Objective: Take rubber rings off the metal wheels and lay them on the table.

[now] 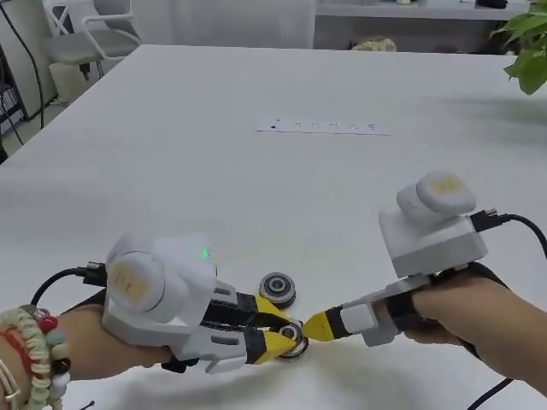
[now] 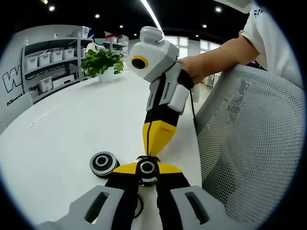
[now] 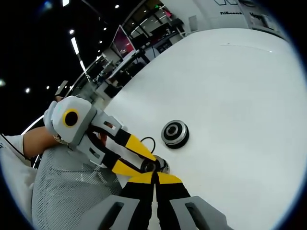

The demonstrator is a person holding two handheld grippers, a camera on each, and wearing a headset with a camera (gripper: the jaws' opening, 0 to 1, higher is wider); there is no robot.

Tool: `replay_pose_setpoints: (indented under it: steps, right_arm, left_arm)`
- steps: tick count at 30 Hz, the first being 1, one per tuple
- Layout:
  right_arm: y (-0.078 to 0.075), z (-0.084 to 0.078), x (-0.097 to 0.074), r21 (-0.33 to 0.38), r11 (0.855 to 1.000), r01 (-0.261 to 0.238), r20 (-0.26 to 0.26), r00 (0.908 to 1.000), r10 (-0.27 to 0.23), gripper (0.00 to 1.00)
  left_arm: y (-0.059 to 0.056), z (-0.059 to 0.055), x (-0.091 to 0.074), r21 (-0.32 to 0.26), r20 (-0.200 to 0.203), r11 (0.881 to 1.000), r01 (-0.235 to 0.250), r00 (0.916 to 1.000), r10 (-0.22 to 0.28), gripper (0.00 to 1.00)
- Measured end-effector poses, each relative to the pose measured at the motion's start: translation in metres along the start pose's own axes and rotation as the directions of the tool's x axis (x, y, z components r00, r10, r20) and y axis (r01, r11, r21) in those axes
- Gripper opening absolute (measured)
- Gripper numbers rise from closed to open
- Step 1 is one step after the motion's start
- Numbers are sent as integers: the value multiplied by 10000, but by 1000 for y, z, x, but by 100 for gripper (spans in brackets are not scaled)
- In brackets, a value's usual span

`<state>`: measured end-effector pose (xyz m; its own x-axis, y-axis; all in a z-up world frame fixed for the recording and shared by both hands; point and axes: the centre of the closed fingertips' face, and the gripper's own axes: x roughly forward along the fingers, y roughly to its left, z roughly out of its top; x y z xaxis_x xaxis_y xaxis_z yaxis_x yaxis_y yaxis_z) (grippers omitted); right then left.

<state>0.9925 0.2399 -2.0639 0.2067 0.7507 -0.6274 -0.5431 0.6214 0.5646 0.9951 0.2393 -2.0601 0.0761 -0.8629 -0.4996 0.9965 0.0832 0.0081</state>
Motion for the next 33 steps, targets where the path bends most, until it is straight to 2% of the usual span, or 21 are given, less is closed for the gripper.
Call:
replay_pose_setpoints:
  steps: [14,15,16,17,18,19,20,22,25,28,31,33]
  right_arm:
    - [4,4,0,89,9998,-181,95,9998,180,0]
    - [6,6,0,91,9995,-292,183,9994,290,0]
    - [15,9,0,215,9970,-745,298,9968,738,0]
    - [22,22,-1,426,9931,-1093,1018,9893,1045,0]
    - [18,18,-3,482,9961,-741,638,9954,710,0]
    - [9,13,-2,220,9997,-129,315,9994,122,0]
    - [4,14,-1,-305,9993,200,367,9991,-189,0]
    - [7,10,0,131,9999,-26,263,9997,23,0]
    - [2,8,-2,91,9998,197,188,9996,-199,0]
    - [0,8,-2,81,9996,288,177,9994,-290,0]
    - [-2,8,-3,27,9993,372,148,9992,-372,0]
    - [-3,7,-3,29,9992,403,105,9991,-403,0]
  left_arm:
    - [0,0,0,17,14,10000,13,10000,-13,8]
    - [0,0,0,17,12,10000,12,10000,-12,8]
    - [0,0,0,11,18,10000,0,10000,0,8]
    - [0,0,0,14,15,10000,1,10000,-1,8]
    - [0,0,0,4,16,10000,-3,10000,3,8]
    - [0,0,0,-21,24,10000,-11,10000,11,8]
    - [0,0,0,28,24,10000,-11,10000,11,8]
    - [0,0,0,25,44,10000,-26,10000,25,8]
    - [0,0,0,126,9,9999,-24,10000,24,8]
    - [0,1,1,92,-225,10000,21,9997,-19,8]
    - [-1,2,0,-246,-378,9996,159,9991,-168,10]
    - [-3,0,-1,25,-567,9996,265,9980,-264,11]
